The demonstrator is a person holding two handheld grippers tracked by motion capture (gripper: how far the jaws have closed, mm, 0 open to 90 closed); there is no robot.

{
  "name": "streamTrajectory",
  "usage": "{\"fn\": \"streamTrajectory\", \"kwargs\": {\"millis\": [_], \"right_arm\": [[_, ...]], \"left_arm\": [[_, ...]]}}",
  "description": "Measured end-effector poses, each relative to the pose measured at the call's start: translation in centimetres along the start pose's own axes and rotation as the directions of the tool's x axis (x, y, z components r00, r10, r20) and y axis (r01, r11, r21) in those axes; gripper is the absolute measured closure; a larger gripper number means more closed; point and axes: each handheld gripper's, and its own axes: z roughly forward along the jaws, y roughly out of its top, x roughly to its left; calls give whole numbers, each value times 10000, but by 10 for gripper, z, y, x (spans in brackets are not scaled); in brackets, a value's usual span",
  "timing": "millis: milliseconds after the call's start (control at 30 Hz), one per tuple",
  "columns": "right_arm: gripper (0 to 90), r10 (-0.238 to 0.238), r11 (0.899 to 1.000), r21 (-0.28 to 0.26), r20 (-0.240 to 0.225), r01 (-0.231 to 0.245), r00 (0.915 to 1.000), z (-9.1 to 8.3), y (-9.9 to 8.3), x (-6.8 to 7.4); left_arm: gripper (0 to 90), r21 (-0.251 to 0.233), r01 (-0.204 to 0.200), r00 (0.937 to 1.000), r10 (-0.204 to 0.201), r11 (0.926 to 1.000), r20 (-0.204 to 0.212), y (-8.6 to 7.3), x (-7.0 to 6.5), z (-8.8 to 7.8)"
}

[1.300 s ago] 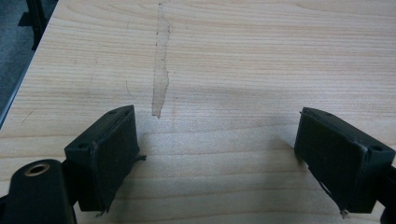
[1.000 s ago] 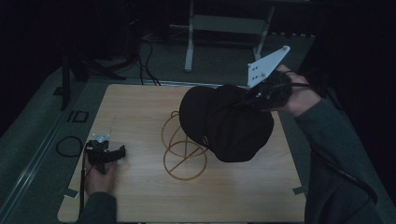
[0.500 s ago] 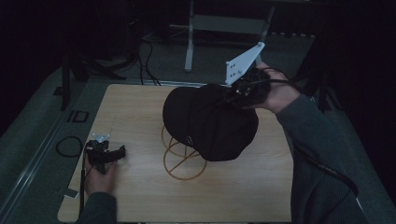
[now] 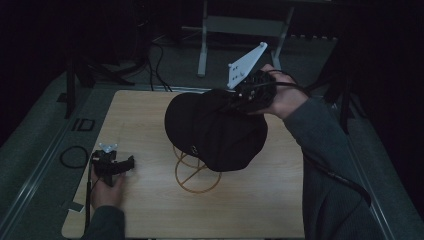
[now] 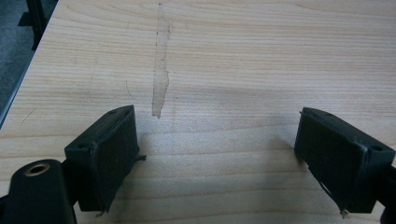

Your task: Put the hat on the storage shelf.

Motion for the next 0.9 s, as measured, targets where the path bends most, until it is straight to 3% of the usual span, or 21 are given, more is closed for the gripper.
{"fn": "streamTrajectory", "kwargs": {"millis": [467,900], "right_arm": [[848,153,9999,70,54,-153,9999,6,13,-3],[841,-60,9994,337,103,57,9999,24,29,-3]], "left_arm": [[131,4,-8,10000,8,10000,3,0,0,0],[131,4,-9,10000,9,10000,6,0,0,0]]}}
